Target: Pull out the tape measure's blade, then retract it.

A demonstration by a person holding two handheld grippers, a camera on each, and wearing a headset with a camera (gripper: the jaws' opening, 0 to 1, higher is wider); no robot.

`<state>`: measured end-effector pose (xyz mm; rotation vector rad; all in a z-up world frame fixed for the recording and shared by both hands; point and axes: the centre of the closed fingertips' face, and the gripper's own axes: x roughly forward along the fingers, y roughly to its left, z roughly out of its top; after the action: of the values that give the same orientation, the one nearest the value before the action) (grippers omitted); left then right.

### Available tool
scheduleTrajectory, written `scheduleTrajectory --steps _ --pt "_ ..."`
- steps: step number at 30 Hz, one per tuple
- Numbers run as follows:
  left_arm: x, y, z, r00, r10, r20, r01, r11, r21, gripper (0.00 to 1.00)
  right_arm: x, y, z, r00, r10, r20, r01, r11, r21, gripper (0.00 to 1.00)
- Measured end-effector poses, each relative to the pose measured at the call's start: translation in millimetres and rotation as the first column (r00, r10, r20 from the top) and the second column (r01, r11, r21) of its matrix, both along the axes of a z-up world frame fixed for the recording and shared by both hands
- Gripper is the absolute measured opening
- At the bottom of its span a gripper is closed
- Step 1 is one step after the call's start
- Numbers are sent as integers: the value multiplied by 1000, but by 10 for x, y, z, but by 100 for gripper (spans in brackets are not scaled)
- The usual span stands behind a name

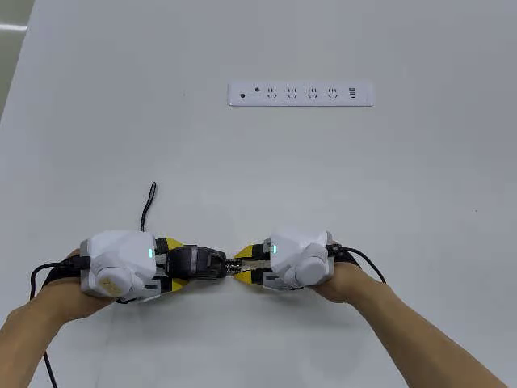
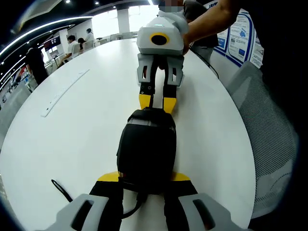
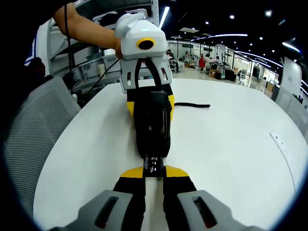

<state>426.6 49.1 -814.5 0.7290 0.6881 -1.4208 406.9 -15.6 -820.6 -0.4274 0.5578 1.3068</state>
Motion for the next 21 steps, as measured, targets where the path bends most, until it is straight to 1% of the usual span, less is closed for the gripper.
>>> scheduleTrajectory --steps 21 --pt "7 11 2 1000 2 -2 -2 1000 -2 29 -11 -74 19 1000 6 2 -6 1000 -4 11"
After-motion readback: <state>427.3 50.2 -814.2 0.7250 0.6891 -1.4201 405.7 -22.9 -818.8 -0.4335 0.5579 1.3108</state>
